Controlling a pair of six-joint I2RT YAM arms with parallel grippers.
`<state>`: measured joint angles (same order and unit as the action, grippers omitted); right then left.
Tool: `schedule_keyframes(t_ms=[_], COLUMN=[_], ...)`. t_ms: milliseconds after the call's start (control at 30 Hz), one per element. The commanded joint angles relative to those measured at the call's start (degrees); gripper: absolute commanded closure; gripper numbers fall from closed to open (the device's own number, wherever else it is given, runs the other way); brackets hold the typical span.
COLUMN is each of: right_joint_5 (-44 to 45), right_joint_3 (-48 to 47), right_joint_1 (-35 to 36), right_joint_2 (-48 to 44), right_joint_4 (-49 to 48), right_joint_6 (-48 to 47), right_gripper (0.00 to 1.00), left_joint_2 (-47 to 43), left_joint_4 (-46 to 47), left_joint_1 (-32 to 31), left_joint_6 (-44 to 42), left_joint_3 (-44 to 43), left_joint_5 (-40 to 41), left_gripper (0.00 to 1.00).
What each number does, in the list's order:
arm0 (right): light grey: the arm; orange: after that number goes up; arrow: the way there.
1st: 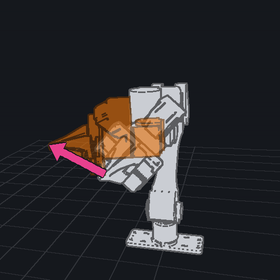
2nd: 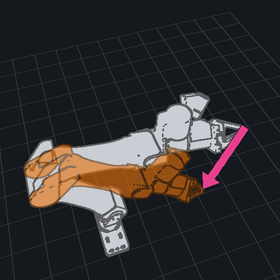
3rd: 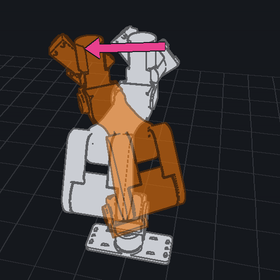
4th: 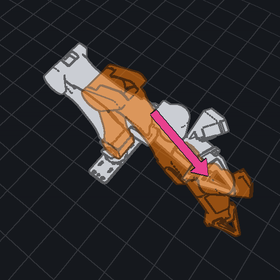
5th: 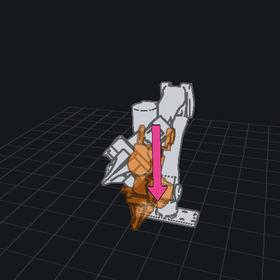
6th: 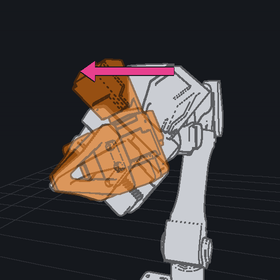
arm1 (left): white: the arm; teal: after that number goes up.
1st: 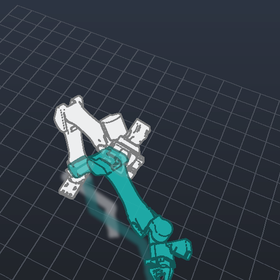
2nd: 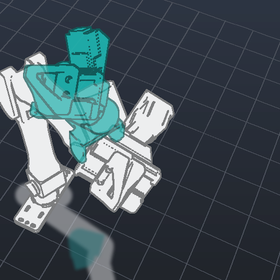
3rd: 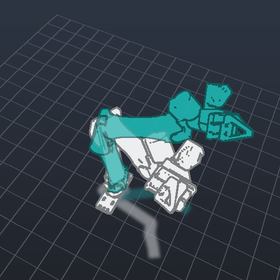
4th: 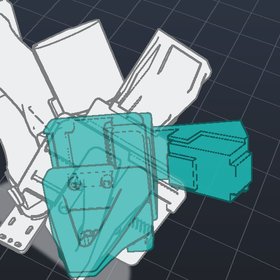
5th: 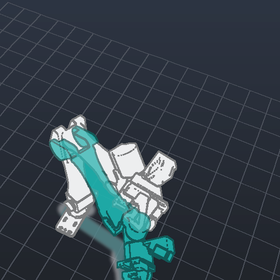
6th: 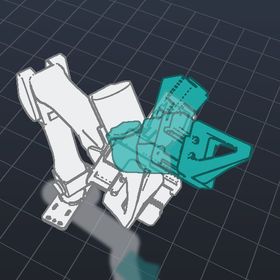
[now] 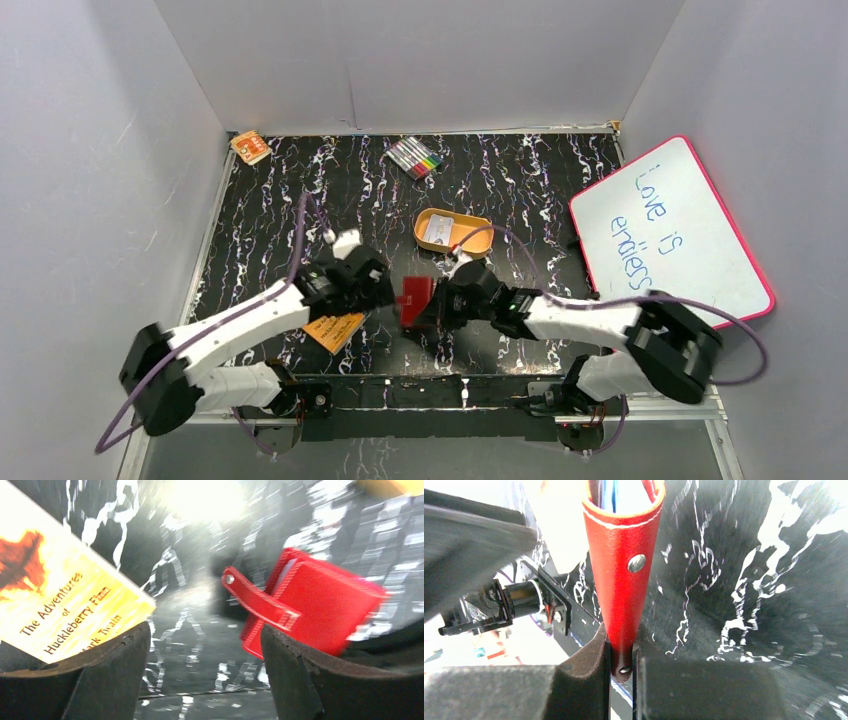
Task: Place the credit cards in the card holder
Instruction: Pick up the card holder from the center of the board.
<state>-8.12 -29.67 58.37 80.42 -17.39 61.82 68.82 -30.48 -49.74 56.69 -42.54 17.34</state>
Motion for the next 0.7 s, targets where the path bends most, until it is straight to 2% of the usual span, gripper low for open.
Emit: schedule_keyframes(t_ms=[0,67,133,233,400,500,667], right_joint_5=[14.09,20.91,28.67,39.66,49.28,51.29,52.86], right_joint_3=[-13.07,-20.09,-25.72,-30.38,-25.84,-22.06,-17.88], right_joint_1=[-0.35,-0.30,-0.17,0.43,1.93,2.18,3.86], right_joint_2=[-14.51,-17.06,-18.41,-20.50,-25.44,-25.80,-24.48], right_joint_4=[25.43,34.64,40.15,40.12,18.96,4.76,-12.66], right_joint_6=[-24.00,-34.54,-45.13,-60.41,-91.69,-107.90,-127.36], right_gripper=[1.00,1.00,1.00,1.00,1.00,1.00,1.00], left_joint_2=[-11.91,-14.55,-16.79,-19.72,-21.78,-19.87,-15.84], left_joint_4=[-14.04,-13.55,-9.30,1.71,19.31,23.24,25.93], left_joint_1=[0.09,0.16,0.16,0.17,0.15,0.17,0.21], left_joint_6=[-0.76,-2.55,-5.60,-9.56,-11.51,-9.74,-5.94], left_joint_3=[-16.54,-21.20,-23.72,-23.65,-20.59,-21.66,-23.41], left_joint_5=[10.80,13.10,13.48,11.68,4.89,-1.11,-7.44], left_gripper=[0.18,0.16,0.14,0.12,0.09,0.09,0.08])
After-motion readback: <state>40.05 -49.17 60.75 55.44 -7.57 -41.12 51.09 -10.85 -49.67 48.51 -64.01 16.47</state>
